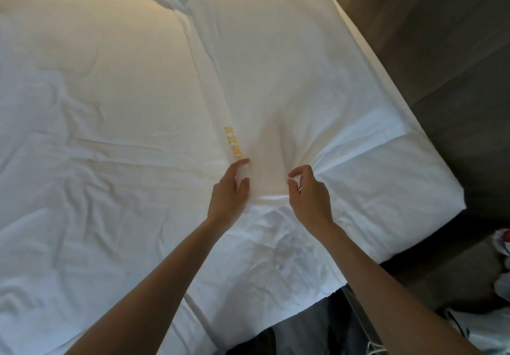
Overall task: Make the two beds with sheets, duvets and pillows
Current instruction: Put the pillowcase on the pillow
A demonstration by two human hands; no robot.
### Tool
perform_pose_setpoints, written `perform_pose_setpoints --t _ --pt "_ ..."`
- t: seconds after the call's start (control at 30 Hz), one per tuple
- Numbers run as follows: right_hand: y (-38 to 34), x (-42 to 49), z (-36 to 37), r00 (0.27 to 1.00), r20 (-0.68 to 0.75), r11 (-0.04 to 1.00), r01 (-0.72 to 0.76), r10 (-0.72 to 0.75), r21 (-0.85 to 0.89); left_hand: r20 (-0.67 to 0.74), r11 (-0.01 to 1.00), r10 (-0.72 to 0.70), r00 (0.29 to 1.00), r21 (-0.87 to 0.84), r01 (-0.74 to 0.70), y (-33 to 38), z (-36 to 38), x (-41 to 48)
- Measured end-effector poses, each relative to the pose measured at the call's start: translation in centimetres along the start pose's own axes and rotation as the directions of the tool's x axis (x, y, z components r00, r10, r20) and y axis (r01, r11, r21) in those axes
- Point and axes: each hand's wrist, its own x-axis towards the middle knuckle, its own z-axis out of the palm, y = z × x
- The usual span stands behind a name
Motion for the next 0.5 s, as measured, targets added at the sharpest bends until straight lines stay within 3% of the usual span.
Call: perform_pose_setpoints --t 0.23,0.5 --pt "-5.4 -2.9 -2.4 0.999 -0.015 0.999 0.034 -0.035 -0.01 -0.122 0.995 -0.029 0.992 -0.102 0.017 2.7 -4.9 -3.6" --pt "-10.4 -11.3 -0.1 0.992 0.089 0.996 0.084 -0.084 -0.002 -0.112 0.999 -0.043 0.993 0.002 0.043 0.0 -12.0 -10.9"
